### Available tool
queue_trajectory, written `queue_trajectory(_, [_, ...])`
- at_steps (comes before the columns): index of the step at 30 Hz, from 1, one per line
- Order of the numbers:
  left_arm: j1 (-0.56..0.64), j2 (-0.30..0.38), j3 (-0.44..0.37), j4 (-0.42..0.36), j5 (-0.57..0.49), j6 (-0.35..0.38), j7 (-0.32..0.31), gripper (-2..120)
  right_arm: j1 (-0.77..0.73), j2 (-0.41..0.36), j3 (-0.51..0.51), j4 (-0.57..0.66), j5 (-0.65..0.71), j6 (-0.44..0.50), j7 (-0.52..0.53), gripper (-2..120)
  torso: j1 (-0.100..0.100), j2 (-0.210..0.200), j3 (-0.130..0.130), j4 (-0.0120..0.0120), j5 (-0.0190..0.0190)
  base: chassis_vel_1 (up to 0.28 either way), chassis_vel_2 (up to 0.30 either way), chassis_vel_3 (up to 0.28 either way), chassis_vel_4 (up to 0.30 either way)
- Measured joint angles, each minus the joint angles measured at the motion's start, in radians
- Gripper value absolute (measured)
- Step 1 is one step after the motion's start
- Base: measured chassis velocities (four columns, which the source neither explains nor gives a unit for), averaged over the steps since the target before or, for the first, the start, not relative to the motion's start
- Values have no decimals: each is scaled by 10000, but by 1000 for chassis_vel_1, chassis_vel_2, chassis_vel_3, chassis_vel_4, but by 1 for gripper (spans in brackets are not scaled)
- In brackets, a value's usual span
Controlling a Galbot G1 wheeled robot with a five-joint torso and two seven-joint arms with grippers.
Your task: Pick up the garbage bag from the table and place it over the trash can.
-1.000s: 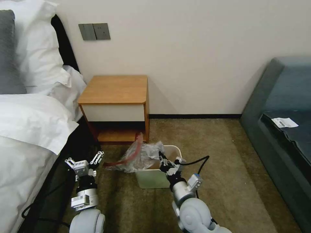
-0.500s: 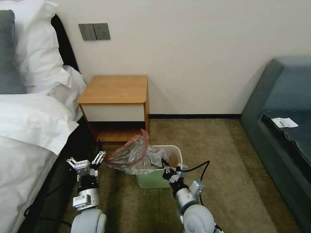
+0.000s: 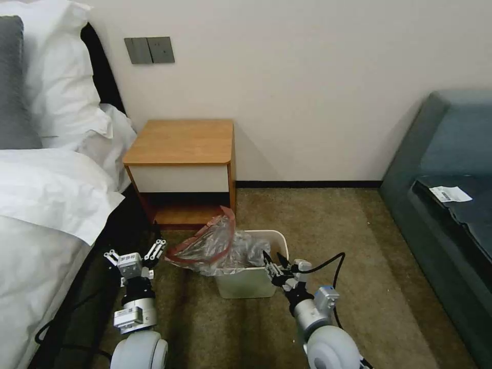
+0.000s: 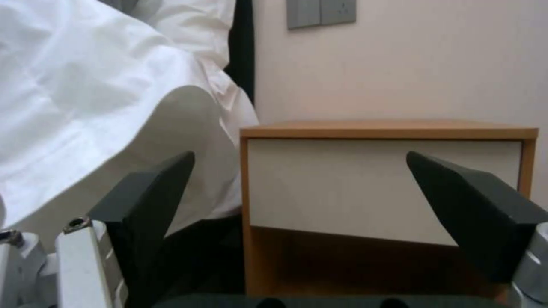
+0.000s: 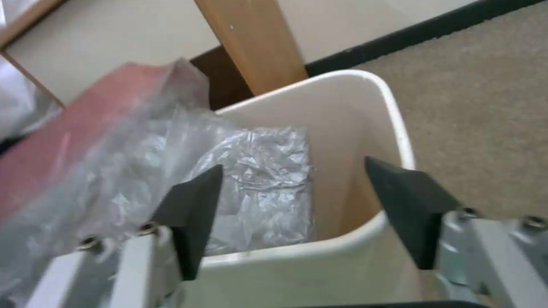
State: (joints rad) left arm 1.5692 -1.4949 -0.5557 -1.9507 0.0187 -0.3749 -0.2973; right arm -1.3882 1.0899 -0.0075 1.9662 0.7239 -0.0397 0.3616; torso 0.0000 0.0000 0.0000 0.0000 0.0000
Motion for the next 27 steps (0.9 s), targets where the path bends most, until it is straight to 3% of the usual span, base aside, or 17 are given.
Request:
queue_trajectory(5, [29, 27, 199, 2, -29, 159, -37, 93, -29, -188, 122, 137, -166, -170, 108, 84, 0, 0, 0, 0, 1, 0, 0, 0, 0])
queue_trajectory(8, [217, 266, 497, -312, -615, 813, -37, 95, -140, -352, 486, 398, -491, -224, 19, 97, 0, -1, 0, 0, 0, 0, 0, 0, 0])
queue_trajectory(19, [352, 651, 582, -799, -1227, 1593, -171, 96, -228, -351, 693, 902, -544, -277, -66, 100, 0, 0, 0, 0, -1, 0, 0, 0, 0])
queue_trajectory(24, [592, 965, 828, -1306, -1920, 2303, -209, 96, -195, -307, 814, 1146, -1075, 11, -271, 100, 0, 0, 0, 0, -1, 0, 0, 0, 0])
queue_trajectory(27, [724, 1284, 1112, -1692, -2751, 3117, -38, 97, -43, -174, 920, 1092, -2081, 674, -635, 100, 1, 0, 1, 1, -2, 0, 0, 0, 0])
